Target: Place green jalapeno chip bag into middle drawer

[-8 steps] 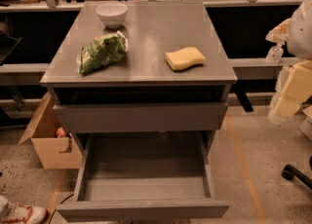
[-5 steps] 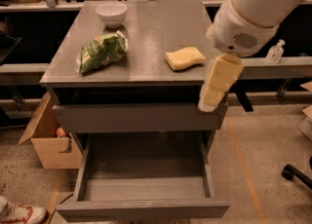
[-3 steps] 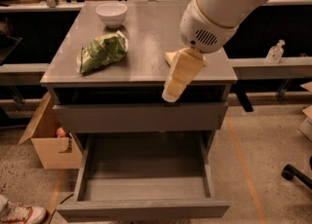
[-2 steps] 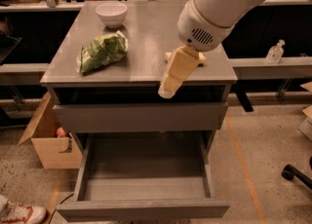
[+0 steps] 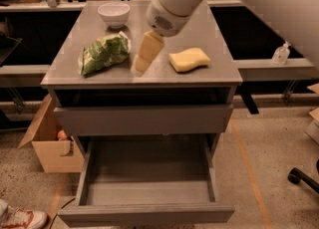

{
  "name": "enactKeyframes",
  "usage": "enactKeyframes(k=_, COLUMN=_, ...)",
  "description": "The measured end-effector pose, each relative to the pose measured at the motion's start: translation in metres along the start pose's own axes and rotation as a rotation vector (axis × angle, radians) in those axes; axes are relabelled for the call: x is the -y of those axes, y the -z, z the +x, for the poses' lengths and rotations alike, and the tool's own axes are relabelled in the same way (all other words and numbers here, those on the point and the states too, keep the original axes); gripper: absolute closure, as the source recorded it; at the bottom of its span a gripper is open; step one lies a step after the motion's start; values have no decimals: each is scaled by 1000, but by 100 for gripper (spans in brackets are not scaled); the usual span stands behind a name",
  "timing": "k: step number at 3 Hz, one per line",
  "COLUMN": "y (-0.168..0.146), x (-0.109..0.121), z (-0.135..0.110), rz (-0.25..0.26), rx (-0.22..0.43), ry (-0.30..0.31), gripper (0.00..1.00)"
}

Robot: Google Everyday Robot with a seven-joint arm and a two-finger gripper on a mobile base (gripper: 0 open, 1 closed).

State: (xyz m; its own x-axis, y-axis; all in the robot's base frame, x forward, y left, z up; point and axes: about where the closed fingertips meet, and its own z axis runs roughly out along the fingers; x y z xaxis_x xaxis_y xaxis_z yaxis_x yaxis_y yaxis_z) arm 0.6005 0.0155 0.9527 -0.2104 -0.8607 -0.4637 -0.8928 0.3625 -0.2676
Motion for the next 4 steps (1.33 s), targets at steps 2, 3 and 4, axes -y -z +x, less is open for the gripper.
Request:
enactKeyframes(k=2, y=-69, x=32, z=-55, rz=63, rx=-23, ry=-94, gripper=0)
enactKeyframes(k=3, y=-98, x=42, z=-77, rz=87, rx=-45, ry=-124, gripper=0)
enactKeyframes(k=4, y=-122, x=44, z=-96, rz=94, rx=-90, ry=-88, gripper=0)
